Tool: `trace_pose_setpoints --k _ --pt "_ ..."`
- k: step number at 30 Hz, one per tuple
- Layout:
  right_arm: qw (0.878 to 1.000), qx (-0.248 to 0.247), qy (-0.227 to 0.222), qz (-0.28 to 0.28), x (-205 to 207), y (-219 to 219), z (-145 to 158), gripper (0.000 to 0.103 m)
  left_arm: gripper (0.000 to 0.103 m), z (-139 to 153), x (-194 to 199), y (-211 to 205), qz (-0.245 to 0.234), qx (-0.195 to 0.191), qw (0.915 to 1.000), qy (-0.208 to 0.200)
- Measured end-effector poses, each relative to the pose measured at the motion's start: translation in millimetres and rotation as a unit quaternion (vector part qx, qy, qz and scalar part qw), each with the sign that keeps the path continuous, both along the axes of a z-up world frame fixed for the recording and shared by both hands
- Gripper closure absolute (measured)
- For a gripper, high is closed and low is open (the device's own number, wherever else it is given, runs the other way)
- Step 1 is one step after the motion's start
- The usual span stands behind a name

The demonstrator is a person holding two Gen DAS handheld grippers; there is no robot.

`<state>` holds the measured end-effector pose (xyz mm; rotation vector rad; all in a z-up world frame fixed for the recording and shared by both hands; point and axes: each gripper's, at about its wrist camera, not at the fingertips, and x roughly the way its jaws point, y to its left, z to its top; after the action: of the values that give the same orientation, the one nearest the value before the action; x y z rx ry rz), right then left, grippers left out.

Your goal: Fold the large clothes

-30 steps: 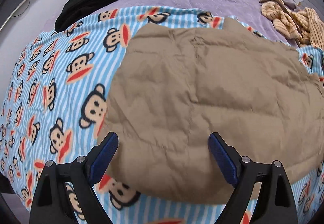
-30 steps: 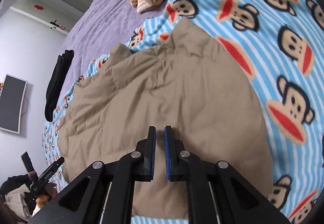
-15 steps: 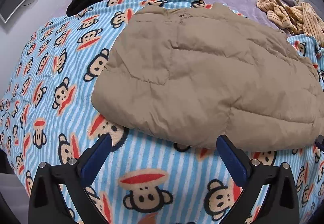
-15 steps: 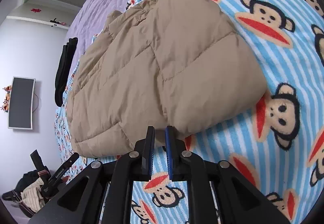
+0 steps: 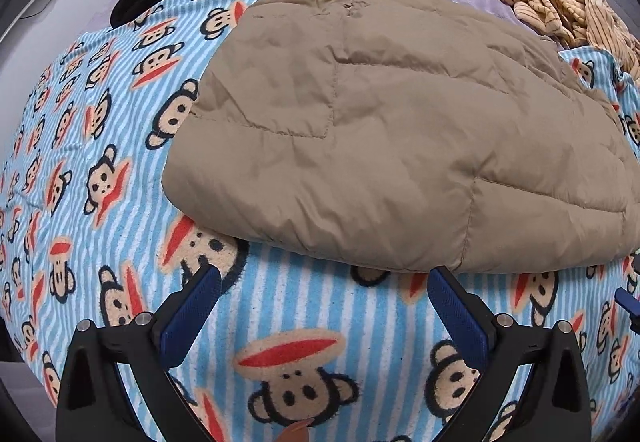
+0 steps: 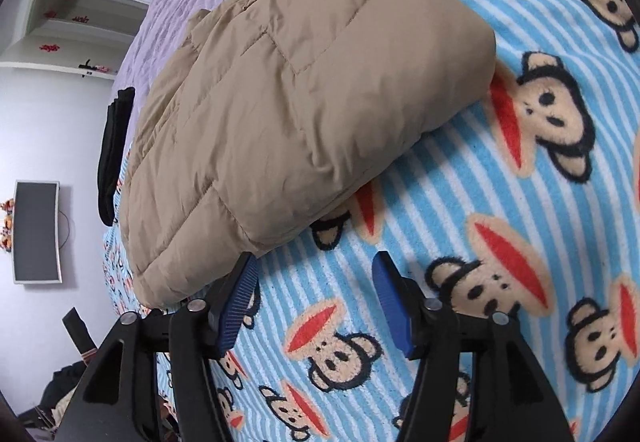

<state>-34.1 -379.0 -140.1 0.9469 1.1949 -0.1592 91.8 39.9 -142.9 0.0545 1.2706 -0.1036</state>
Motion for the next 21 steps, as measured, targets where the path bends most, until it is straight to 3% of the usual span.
trace_pose_setpoints --k 2,7,9,13,17,21 --pt "1.000 0.009 -0.006 -0.012 1 0 2 0.021 0.000 0 2 3 0.006 -0.005 1.0000 0.001" --pt "1.000 0.009 -0.015 -0.007 13 3 6 0.016 0.000 -3 7 10 0.035 -0.003 0.9994 0.003" --pt "1.000 0.015 -0.018 -0.011 17 4 4 0.000 0.000 -5 9 12 0.037 -0.002 0.9993 0.004" --pt "0.999 0.028 -0.027 -0.021 24 5 -1 0.000 0.000 -10 15 18 0.042 -0.012 0.9990 0.012" --pt "0.999 0.045 -0.019 -0.014 33 4 -8 0.000 0.000 -14 22 34 0.054 -0.113 0.9914 0.036" --pt "0.997 0.070 -0.021 -0.012 40 0 -14 0.000 0.000 -11 29 67 0.108 -0.217 0.9700 0.019"
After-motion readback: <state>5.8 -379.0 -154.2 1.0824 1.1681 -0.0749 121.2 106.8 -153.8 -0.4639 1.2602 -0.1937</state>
